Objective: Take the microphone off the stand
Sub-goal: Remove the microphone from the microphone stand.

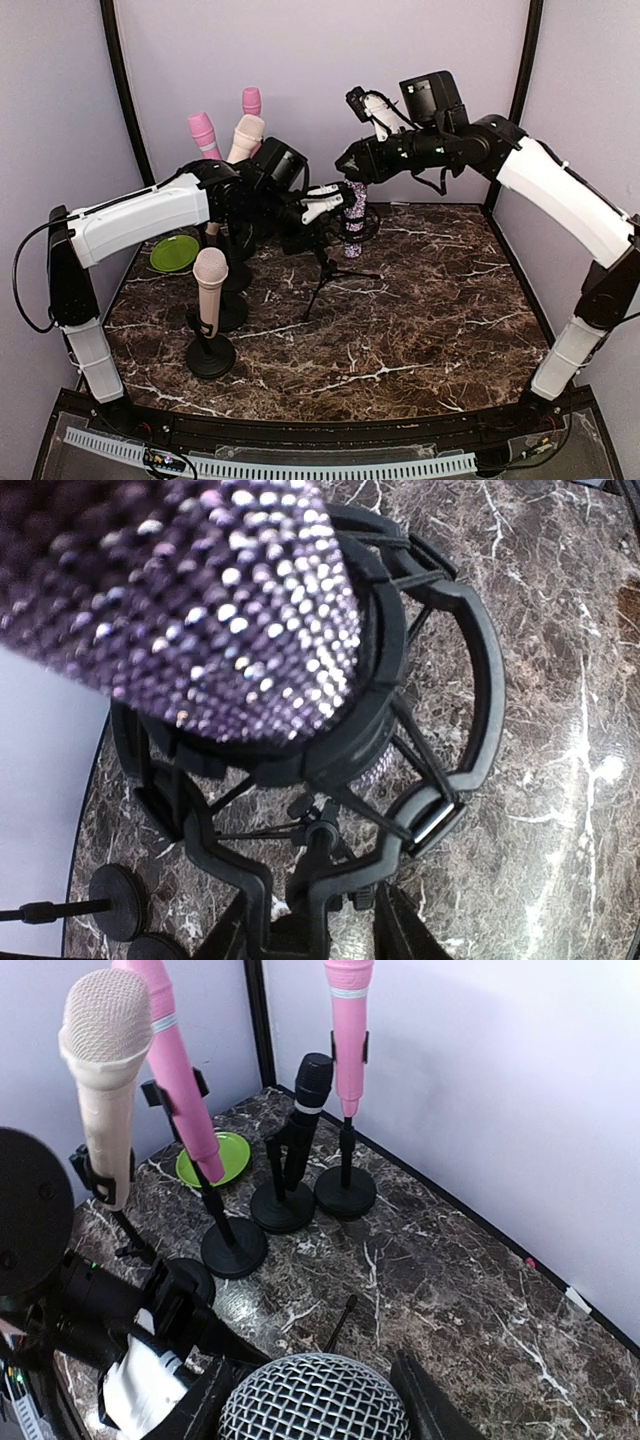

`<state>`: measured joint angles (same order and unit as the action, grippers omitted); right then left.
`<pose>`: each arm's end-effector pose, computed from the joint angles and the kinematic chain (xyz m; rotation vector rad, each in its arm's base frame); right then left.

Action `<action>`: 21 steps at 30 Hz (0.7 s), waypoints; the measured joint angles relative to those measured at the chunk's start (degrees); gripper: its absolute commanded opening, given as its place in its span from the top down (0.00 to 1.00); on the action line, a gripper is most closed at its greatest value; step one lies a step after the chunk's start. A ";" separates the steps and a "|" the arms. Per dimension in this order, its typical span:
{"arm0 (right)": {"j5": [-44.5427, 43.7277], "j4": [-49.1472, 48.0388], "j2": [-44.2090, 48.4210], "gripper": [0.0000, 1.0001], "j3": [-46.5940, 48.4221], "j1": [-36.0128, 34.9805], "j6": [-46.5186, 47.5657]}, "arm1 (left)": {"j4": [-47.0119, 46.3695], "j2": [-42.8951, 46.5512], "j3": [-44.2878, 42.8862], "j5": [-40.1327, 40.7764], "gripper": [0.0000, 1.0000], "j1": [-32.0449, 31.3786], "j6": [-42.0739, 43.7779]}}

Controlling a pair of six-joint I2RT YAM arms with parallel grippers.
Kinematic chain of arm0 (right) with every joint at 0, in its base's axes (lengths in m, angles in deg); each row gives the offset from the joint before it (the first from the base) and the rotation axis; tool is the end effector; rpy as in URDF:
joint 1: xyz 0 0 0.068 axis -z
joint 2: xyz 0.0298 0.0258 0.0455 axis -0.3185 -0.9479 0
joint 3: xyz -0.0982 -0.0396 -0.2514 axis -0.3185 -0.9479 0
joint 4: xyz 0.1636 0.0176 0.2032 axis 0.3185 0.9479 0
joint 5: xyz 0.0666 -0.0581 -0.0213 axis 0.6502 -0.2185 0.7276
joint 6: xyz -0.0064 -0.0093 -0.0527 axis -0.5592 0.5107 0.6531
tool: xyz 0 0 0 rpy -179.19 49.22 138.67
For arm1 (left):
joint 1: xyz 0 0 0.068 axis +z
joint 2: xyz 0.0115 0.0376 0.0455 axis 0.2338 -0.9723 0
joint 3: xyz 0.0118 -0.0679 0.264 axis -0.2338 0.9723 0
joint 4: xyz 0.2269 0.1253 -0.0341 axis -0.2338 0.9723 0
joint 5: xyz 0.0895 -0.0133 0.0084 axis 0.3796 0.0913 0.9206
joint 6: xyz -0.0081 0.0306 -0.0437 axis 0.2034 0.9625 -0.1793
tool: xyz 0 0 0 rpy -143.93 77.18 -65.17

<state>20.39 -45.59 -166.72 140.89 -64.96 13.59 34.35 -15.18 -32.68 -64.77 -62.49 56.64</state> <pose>0.2499 0.2648 0.4507 -0.7975 1.8663 0.5842 0.2731 -0.3159 0.3419 1.4373 1.7648 -0.2317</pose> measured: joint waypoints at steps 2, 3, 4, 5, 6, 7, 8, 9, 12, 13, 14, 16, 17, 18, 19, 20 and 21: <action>-2.19 1.60 -2.56 0.63 3.85 -0.13 -1.36 | 0.00 -0.63 -0.90 0.92 1.00 0.00 -0.13; -3.76 2.84 -4.26 0.63 6.27 -0.35 -2.03 | 0.00 -0.96 -1.18 1.42 1.00 0.00 -0.28; -5.01 3.76 -6.05 0.63 8.41 -0.50 -2.69 | 0.11 -1.18 -1.38 1.97 1.00 0.13 -0.44; -5.88 4.46 -7.69 0.62 10.25 -0.63 -3.19 | 0.24 -1.33 -1.40 2.58 1.00 0.31 -0.55; -6.29 4.92 -9.11 0.62 11.61 -0.74 -3.43 | 0.52 -1.53 -1.40 3.15 1.00 0.46 -0.57; -6.38 5.05 -9.99 0.62 12.22 -0.85 -3.39 | 0.79 -1.79 -1.40 3.61 1.00 0.52 -0.57; -6.34 5.05 -10.62 0.61 12.37 -0.98 -3.15 | 1.16 -2.14 -1.38 4.17 1.00 0.63 -0.57; -6.21 5.14 -10.95 0.61 12.33 -1.05 -2.73 | 1.42 -2.56 -1.31 4.57 1.00 0.72 -0.48; -5.18 5.16 -11.02 0.61 11.47 -0.94 -1.16 | 1.40 -3.23 -1.27 4.72 1.00 0.70 -0.28; -4.85 5.05 -10.93 0.61 11.21 -0.94 -0.74 | 1.51 -3.26 -1.27 4.50 1.00 0.70 -0.26; -4.52 4.81 -10.71 0.61 10.86 -0.94 -0.37 | 1.62 -3.28 -1.27 4.37 1.00 0.70 -0.24; -3.54 4.22 -9.88 0.61 9.70 -0.81 0.26 | 1.62 -3.34 -1.27 4.09 1.00 0.72 -0.04; -2.84 3.61 -9.05 0.61 8.61 -0.70 0.63 | 1.60 -3.34 -1.27 3.85 1.00 0.74 0.17; -2.32 3.17 -8.37 0.61 7.74 -0.61 0.83 | 1.62 -3.37 -1.29 3.69 1.00 0.85 0.42; -1.75 2.45 -7.56 0.61 6.56 -0.50 0.94 | 1.62 -3.39 -1.29 3.65 1.00 0.83 0.66; -1.14 2.19 -6.60 0.61 5.53 -0.37 1.20 | 1.62 -3.48 -1.38 3.48 1.00 0.74 0.98; -0.83 2.05 -6.05 0.61 4.92 -0.28 1.33 | 1.57 -3.56 -1.49 3.23 1.00 0.57 1.18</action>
<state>19.56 -43.53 -172.77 145.81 -65.25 14.92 35.92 -18.75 -34.17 -61.53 -61.92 57.82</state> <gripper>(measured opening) 0.489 0.370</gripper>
